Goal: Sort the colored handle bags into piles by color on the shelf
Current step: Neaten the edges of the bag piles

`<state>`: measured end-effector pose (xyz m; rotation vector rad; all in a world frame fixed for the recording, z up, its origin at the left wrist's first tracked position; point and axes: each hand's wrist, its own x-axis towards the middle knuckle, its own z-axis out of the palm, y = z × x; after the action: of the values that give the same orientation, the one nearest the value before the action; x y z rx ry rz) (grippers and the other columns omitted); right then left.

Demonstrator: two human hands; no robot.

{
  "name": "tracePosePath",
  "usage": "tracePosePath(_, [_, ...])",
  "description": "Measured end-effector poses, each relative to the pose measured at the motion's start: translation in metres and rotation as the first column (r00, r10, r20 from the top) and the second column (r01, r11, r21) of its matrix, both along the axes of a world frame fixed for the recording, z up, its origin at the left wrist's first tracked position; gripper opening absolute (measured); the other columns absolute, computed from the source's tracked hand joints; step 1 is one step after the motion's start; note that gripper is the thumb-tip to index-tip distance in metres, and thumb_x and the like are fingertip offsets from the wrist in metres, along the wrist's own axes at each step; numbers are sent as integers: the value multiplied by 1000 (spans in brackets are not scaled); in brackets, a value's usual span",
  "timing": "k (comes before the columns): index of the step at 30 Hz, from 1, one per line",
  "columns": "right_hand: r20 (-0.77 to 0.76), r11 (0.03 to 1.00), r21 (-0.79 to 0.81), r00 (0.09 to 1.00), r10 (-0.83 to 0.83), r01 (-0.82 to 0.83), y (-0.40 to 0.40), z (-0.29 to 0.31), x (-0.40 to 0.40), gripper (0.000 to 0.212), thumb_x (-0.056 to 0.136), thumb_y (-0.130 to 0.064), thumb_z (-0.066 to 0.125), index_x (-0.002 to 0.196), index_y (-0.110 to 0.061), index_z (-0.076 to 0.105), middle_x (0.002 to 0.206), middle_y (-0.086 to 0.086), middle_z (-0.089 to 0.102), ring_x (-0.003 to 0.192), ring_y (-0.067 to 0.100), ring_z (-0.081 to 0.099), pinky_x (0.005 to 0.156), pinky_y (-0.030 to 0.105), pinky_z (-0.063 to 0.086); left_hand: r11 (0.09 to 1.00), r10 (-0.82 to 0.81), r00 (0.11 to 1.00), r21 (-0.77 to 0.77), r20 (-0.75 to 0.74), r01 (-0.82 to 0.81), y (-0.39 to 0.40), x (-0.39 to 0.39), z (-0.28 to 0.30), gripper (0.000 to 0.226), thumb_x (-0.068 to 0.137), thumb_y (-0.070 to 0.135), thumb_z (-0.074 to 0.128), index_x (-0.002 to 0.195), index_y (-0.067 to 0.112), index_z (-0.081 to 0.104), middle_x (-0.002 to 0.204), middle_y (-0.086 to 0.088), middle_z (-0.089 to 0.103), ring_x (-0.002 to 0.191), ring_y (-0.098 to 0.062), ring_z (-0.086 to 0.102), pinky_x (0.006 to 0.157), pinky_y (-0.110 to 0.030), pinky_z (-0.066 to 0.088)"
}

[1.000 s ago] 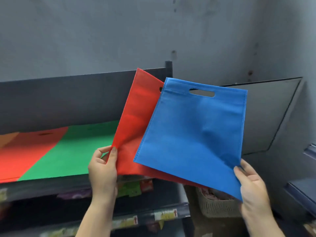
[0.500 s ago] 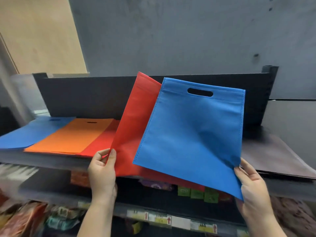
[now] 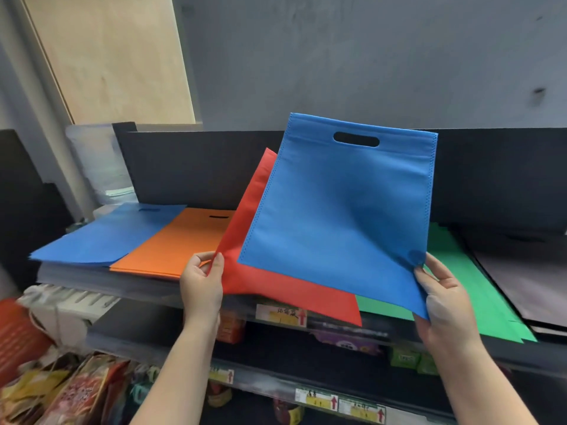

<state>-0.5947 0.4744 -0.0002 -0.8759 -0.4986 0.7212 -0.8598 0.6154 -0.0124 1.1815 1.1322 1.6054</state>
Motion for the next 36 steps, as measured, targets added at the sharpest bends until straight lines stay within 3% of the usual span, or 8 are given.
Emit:
tracePosePath(15, [20,996,50,998,67,-68,91,21,5,34,96,5,40,97,-19,65,83,-10,74,75,3,69,65,14,54,993,102,866,-4,-489,-119,79,-3,-5,9,92,16,59,84,17,57,84,-3,63,70,-15,58,55,-25,41])
tracePosePath(19, [13,988,33,989,148,-148,110,21,-7,35,97,4,41,97,-20,66,84,-8,74,74,4,70,62,15,54,991,129,855,47,-502,-122,76,-10,2,6,92,21,58,97,18,59,90,11,60,88,-7,55,68,-14,40])
tracePosePath(21, [6,983,32,984,180,-180,118,22,-16,34,97,3,41,98,-20,66,84,-7,75,73,5,70,60,16,54,991,133,907,65,-400,-117,74,-17,10,13,95,29,54,100,19,60,97,9,63,94,-9,58,74,-24,45])
tracePosePath(23, [-4,977,26,977,213,-213,127,23,-27,34,97,2,41,98,-19,67,87,-5,75,75,8,71,60,20,56,999,41,989,41,-139,-36,67,-26,23,28,96,41,46,102,19,63,100,3,68,97,-13,63,73,-31,49])
tracePosePath(26, [-7,971,29,971,237,-237,141,25,-49,33,96,2,41,101,-17,68,95,1,74,83,14,70,73,30,59,984,-169,979,77,116,161,61,-46,40,54,85,60,36,108,20,64,102,0,72,92,-18,66,71,-33,49])
tracePosePath(31, [30,964,43,965,261,-262,168,24,-94,32,96,1,41,109,-13,67,100,4,74,90,16,70,78,31,58,924,-354,929,191,106,331,71,-85,52,61,79,69,53,117,24,65,121,-4,66,102,-21,65,76,-37,55])
tracePosePath(33, [51,966,57,967,249,-251,181,23,-113,31,96,1,42,109,-13,67,103,5,73,95,18,69,83,33,57,924,-355,932,178,77,337,83,-102,53,58,75,57,67,121,21,63,121,-5,66,105,-21,65,76,-33,57])
tracePosePath(36, [76,968,77,970,231,-237,203,21,-145,32,96,1,42,102,-16,69,101,4,74,91,15,70,81,29,57,960,-256,960,148,112,238,110,-132,46,26,77,24,73,102,27,69,105,-3,72,95,-19,70,68,-27,57])
